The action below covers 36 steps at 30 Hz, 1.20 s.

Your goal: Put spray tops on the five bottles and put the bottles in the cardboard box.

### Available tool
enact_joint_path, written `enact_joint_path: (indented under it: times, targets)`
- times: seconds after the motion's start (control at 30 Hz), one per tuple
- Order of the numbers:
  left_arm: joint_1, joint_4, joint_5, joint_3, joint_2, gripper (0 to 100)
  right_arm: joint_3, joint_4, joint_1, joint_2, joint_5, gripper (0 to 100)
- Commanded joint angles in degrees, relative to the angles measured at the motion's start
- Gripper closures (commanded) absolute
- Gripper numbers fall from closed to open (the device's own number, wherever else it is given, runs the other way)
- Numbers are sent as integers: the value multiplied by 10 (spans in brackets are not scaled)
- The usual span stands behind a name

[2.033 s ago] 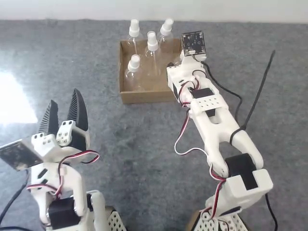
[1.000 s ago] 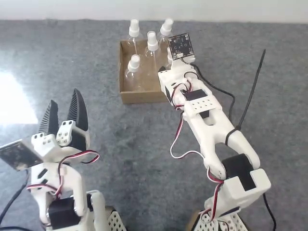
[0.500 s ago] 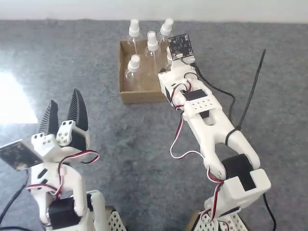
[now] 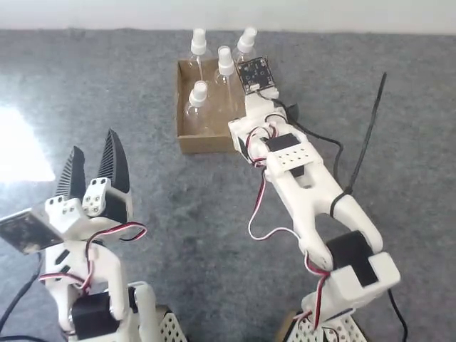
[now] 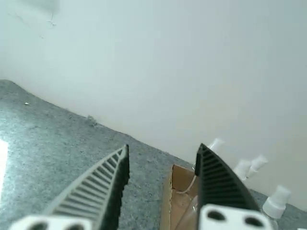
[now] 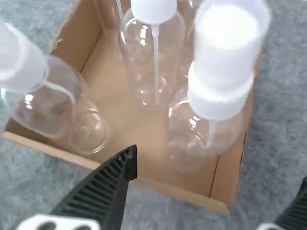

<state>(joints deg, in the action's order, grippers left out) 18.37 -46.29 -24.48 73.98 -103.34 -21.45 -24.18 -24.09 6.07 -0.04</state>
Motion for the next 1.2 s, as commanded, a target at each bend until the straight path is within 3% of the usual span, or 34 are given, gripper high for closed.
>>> enact_joint_path:
  times: [0.0,0.33,0.6,0.9,1.17]
  targets:
    - [4,15,-3,-5,-2,790,-5,-15,-5,-91,5,545]
    - [4,15,-3,-5,-2,790,-70,-15,0,-166,5,555]
    - [4,15,-3,-5,-2,790,-142,-15,-2,-260,5,763]
    - [4,15,-3,-5,-2,791,-200,-10,-4,-344,10,896]
    - [1,13,-3,-4,-2,794,-218,-8,-6,-355,65,962]
